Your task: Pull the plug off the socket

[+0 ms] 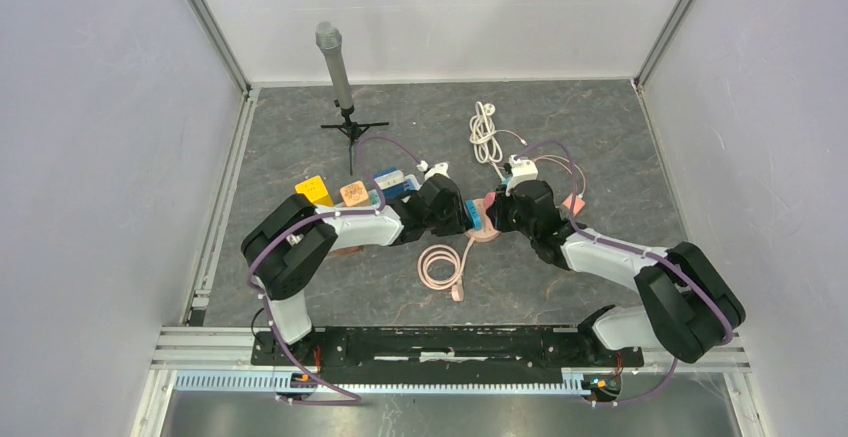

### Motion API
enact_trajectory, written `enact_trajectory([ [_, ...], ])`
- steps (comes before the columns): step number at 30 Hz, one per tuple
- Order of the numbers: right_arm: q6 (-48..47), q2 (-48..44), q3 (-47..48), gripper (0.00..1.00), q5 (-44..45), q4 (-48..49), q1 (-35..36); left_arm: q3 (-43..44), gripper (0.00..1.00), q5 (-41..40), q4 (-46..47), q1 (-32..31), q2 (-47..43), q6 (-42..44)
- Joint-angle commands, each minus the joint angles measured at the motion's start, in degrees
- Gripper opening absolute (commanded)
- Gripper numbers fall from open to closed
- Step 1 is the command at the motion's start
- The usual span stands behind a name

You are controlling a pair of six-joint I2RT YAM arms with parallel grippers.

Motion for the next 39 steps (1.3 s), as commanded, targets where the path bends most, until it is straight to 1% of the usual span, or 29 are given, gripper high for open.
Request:
enact_trajectory([
  [1, 2.58, -3.57, 2.97, 0.00, -8.84, 3.61, 1.26, -2.44, 0.39, -5.71, -15.98, -0.82, 6.32, 0.03],
  [5, 2.66, -4.14, 3.97, 0.00, -9.05, 3.00, 1.09, -2.39, 0.38, -6.92, -17.59, -0.82, 7.46, -0.72],
  [9, 3.10, -1.69, 3.17, 0.00, -9.30, 3.23, 1.00, -2.23, 0.38, -6.94, -18.02, -0.82, 8.38, -1.03],
  [12, 2.78, 0.16, 1.61, 0.00, -9.79, 5.36, 1.00, -1.98, 0.38, -7.04, -18.20, -0.82, 8.60, -1.00],
  [15, 0.96, 0.81, 0.58, 0.00, -13.29, 9.48, 0.92, -1.74, 0.37, -7.15, -18.65, -0.82, 8.71, -0.67],
  [18, 0.46, 0.85, 2.48, 0.00, -16.97, 8.94, 0.44, -1.96, 0.35, -7.47, -18.55, -0.82, 8.01, -0.22],
  [23, 6.57, 0.03, 2.09, 0.00, -23.80, 11.42, -3.37, -2.17, 0.34, -7.61, -18.51, -0.82, 7.94, -0.09],
  [26, 10.12, 0.22, -0.69, 0.00, -29.33, 18.59, -6.58, -2.59, 0.34, -8.01, -18.56, -0.75, 7.95, -0.29],
  [28, 8.74, 0.26, -1.26, 0.00, -28.70, 19.79, -6.91, -2.94, 0.34, -8.50, -18.73, -0.74, 7.64, -0.32],
  [34, 3.81, 1.57, -1.50, 0.00, -24.61, 16.44, -6.21, -2.73, 0.33, -8.66, -18.74, -0.60, 7.43, -0.38],
  [39, -4.89, 3.21, -0.32, 0.00, -15.44, 12.25, -1.70, -1.71, 0.33, -10.18, -19.79, -0.49, 8.05, 0.02],
])
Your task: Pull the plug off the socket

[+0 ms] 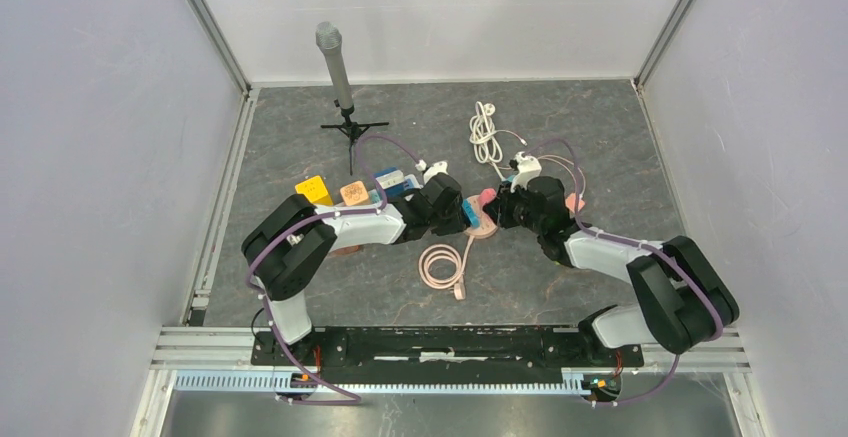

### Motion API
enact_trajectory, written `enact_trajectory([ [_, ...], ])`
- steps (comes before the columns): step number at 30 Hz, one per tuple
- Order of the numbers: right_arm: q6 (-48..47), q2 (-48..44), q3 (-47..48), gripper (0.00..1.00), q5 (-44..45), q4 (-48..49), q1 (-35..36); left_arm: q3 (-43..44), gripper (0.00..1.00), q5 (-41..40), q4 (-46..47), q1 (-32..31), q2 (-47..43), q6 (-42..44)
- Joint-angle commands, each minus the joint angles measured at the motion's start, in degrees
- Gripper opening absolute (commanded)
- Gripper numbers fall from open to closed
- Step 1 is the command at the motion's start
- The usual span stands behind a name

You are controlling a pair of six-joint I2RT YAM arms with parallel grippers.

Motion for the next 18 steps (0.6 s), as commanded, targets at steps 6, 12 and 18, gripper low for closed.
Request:
enact_trajectory([
  [6, -8.16, 2.17, 4.05, 0.00, 6.33, -1.16, 7.39, -2.48, 0.32, -8.68, -16.96, 0.40, 7.17, 3.77],
  [12, -8.55, 0.64, 8.44, 0.00, 4.46, -6.68, 7.03, -1.74, 0.32, -8.54, -17.65, 0.64, 7.67, 4.04],
  [18, -2.38, 1.07, 12.92, 0.00, -0.35, -10.74, 5.20, -2.66, 0.31, -7.71, -17.55, 2.08, 8.14, 3.96],
])
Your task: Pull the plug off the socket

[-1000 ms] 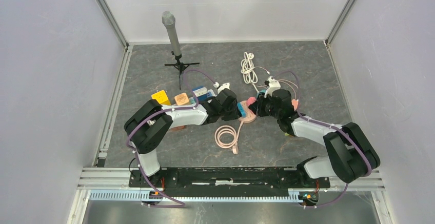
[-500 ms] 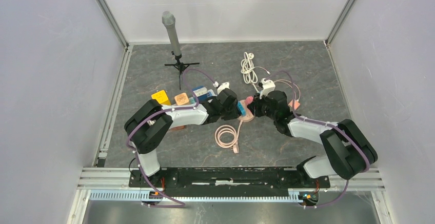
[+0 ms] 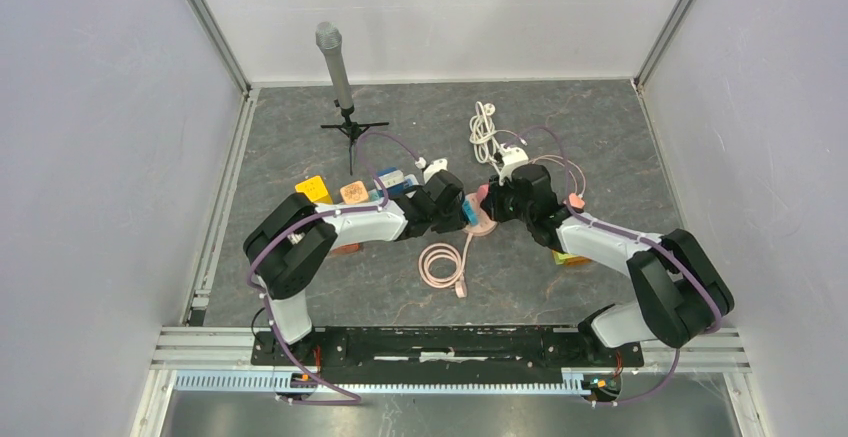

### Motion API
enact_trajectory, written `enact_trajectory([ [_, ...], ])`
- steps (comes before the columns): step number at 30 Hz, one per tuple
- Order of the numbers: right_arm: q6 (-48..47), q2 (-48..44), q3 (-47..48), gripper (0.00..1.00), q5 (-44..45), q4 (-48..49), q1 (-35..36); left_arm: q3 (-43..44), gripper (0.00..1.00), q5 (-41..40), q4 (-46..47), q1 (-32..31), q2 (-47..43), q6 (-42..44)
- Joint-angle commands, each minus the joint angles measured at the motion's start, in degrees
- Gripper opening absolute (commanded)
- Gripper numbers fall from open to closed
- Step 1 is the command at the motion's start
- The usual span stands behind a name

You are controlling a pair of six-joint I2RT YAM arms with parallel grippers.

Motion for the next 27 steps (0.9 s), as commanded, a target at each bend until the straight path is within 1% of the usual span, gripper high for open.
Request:
enact_trajectory([
  [1, 4.29, -1.05, 3.77, 0.00, -7.34, 2.45, 0.86, -5.19, 0.31, -5.00, -14.03, 2.08, 7.49, 3.86],
  [4, 1.66, -0.12, 2.29, 0.00, -5.60, 4.37, 1.53, -5.30, 0.30, -4.83, -13.90, 2.31, 7.31, 3.96],
  [6, -0.98, 0.49, 1.42, 0.00, -1.67, 4.70, 3.17, -5.30, 0.30, -4.89, -13.81, 2.32, 7.43, 3.96],
  [9, -2.31, 1.00, 2.21, 0.00, 5.40, 0.47, 4.89, -4.93, 0.30, -4.67, -13.90, 2.39, 7.62, 4.05],
  [12, -1.48, -0.92, 2.15, 0.00, 9.25, -1.06, 4.98, -5.12, 0.30, -4.68, -13.88, 2.45, 7.52, 4.05],
  [18, -1.98, -5.10, 4.85, 0.00, 11.64, -5.77, 4.92, -4.78, 0.30, -3.17, -13.53, 2.49, 6.66, 4.88],
  [22, -1.38, -8.25, 5.30, 0.00, 14.79, -10.39, 4.69, -3.80, 0.33, 0.55, -12.69, 2.58, 3.93, 7.03],
  [27, 0.44, -11.04, 3.45, 0.00, 18.70, -17.55, 4.49, 0.56, 0.40, 1.91, -16.37, 2.58, 1.29, 9.67],
])
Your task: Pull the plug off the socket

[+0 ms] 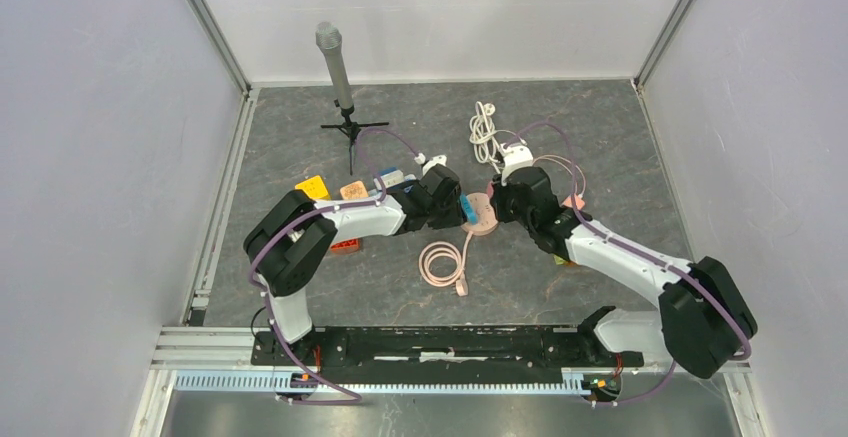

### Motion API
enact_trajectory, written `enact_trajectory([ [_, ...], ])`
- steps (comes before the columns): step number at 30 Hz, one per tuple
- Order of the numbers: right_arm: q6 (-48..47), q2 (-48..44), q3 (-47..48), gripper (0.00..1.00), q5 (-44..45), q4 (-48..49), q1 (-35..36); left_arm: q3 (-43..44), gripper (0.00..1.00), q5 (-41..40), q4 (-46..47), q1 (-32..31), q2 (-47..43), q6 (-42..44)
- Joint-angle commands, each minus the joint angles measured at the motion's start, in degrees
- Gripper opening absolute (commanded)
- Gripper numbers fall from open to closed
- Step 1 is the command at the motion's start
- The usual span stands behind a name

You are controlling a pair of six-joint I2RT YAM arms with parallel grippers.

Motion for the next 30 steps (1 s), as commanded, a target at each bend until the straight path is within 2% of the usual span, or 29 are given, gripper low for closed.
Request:
enact_trajectory([
  [1, 1.81, -3.49, -0.44, 0.01, 4.74, -7.40, -0.28, 0.74, 0.42, -0.97, -17.89, 0.39, 1.06, 7.64],
  [10, 7.09, -8.62, -6.39, 0.00, 4.42, -15.59, -0.28, 2.08, 0.53, -1.63, -22.39, 0.31, -7.42, 9.42],
  [16, 9.15, -10.23, -9.20, 0.03, 4.88, -18.39, -0.29, 1.67, 0.55, -2.04, -23.72, 0.31, -13.62, 9.98],
  [19, 9.61, -10.66, -10.28, 0.13, 5.00, -18.40, -0.26, 1.69, 0.56, -0.92, -23.34, 0.31, -16.34, 10.75],
  [25, 9.47, -10.34, -10.68, 0.45, 1.90, -17.06, -0.28, 1.76, 0.60, 3.03, -21.37, 0.33, -20.25, 12.57],
  [30, 8.25, -11.20, -10.00, 0.66, -3.33, -14.87, -0.29, 1.69, 0.65, 2.84, -20.99, 0.31, -23.68, 13.32],
])
